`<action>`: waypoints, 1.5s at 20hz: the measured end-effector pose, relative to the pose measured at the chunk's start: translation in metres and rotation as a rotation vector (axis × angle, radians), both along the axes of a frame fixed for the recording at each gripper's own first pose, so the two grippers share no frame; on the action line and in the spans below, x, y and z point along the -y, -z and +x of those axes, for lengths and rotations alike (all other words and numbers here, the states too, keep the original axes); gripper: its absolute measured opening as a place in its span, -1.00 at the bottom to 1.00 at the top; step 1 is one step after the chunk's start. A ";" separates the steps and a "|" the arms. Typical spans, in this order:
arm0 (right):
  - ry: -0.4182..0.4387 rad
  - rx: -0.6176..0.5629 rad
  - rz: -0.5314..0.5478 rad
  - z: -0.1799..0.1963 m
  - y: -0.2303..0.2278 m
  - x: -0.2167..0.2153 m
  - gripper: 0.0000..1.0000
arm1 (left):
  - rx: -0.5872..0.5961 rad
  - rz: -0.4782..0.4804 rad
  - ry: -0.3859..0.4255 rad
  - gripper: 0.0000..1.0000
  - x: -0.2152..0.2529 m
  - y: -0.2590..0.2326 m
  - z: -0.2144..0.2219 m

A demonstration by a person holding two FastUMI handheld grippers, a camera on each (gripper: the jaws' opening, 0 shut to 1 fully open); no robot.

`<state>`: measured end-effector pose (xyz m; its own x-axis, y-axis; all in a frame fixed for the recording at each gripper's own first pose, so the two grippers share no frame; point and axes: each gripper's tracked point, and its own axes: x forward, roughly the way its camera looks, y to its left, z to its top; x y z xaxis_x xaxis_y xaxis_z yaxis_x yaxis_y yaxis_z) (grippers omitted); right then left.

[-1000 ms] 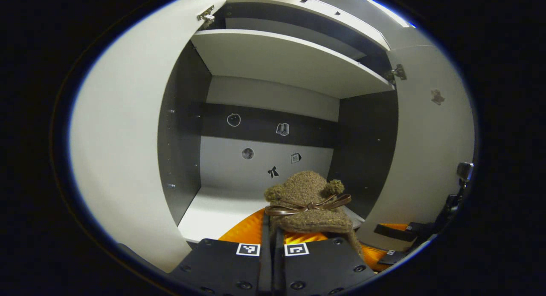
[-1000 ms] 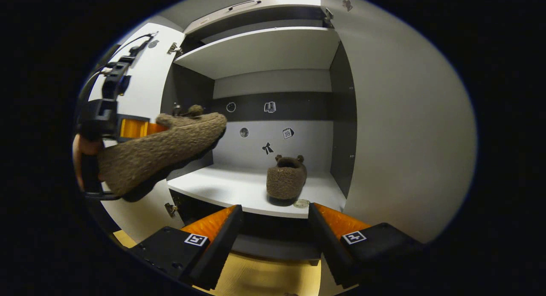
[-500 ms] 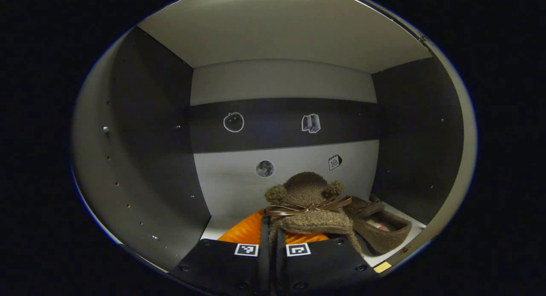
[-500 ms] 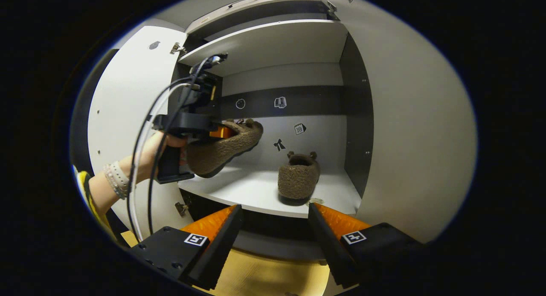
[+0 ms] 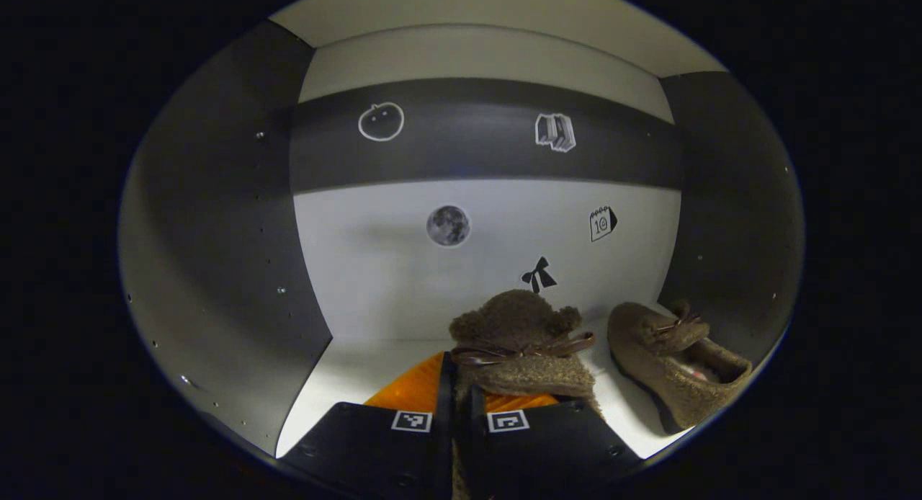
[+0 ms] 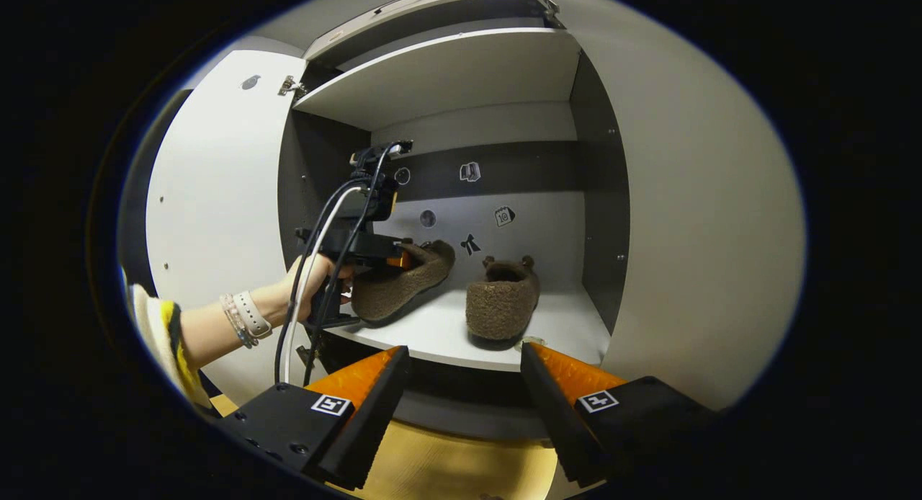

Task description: Grab one shoe with the right hand and put it into the shoe cabinet, grab the other shoe with the left hand and put it into the shoe cabinet; then close the right door with the right hand and the left door with the left hand.

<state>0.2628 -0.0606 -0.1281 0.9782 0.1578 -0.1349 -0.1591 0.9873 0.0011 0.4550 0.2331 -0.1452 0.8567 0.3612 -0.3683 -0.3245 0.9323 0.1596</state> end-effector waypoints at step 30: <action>0.041 0.186 0.041 -0.135 -0.120 -0.053 0.96 | 0.301 0.019 0.364 0.87 0.209 -0.144 -0.364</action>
